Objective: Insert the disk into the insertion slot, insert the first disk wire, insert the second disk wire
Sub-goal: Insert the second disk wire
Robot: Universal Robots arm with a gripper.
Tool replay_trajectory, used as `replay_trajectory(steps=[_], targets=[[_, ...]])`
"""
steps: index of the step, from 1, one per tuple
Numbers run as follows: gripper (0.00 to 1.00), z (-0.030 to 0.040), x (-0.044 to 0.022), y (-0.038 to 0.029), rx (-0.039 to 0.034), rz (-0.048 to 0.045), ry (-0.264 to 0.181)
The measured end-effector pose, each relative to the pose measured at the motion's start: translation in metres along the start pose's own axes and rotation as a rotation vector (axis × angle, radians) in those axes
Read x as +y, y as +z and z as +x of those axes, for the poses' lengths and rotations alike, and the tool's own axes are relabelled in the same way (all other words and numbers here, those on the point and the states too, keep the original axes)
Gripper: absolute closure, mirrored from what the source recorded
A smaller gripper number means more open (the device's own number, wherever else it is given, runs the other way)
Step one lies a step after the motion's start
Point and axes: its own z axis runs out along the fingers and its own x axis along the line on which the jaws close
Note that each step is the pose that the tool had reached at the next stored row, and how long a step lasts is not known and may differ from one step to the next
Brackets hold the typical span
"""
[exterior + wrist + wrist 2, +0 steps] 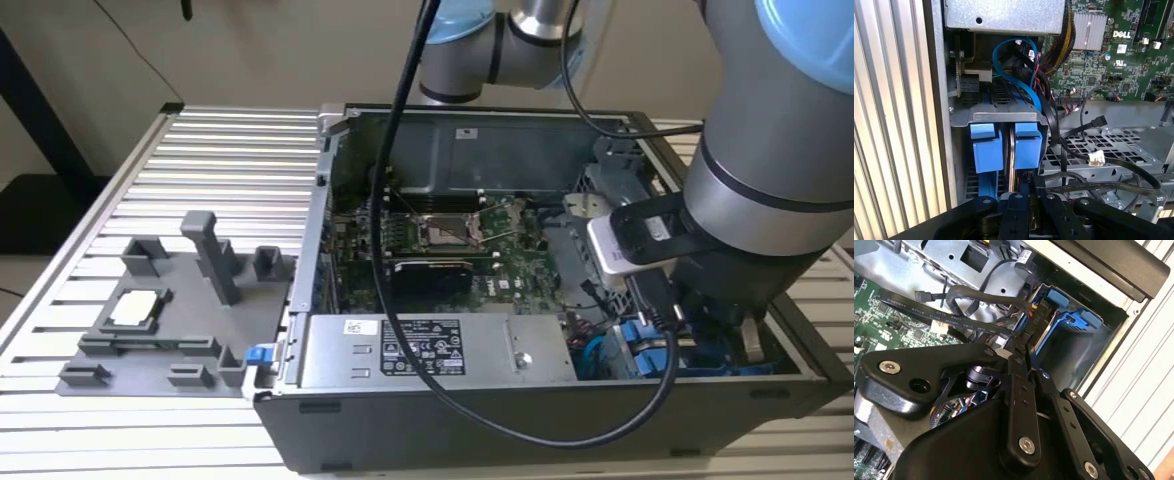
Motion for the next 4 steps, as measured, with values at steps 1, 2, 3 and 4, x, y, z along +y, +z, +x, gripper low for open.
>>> replay_trajectory(steps=[1, 2, 3, 4], targets=[[0.84, 0.0000, 0.0000, 0.0000, 0.0001, 0.0000, 0.000], [0.84, 0.0000, 0.0000, 0.0000, 0.0000, 0.0000, 0.000], [0.84, 0.0000, 0.0000, 0.0000, 0.0000, 0.0000, 0.000], [0.84, 0.0000, 0.0000, 0.0001, 0.0000, 0.0000, 0.000]])
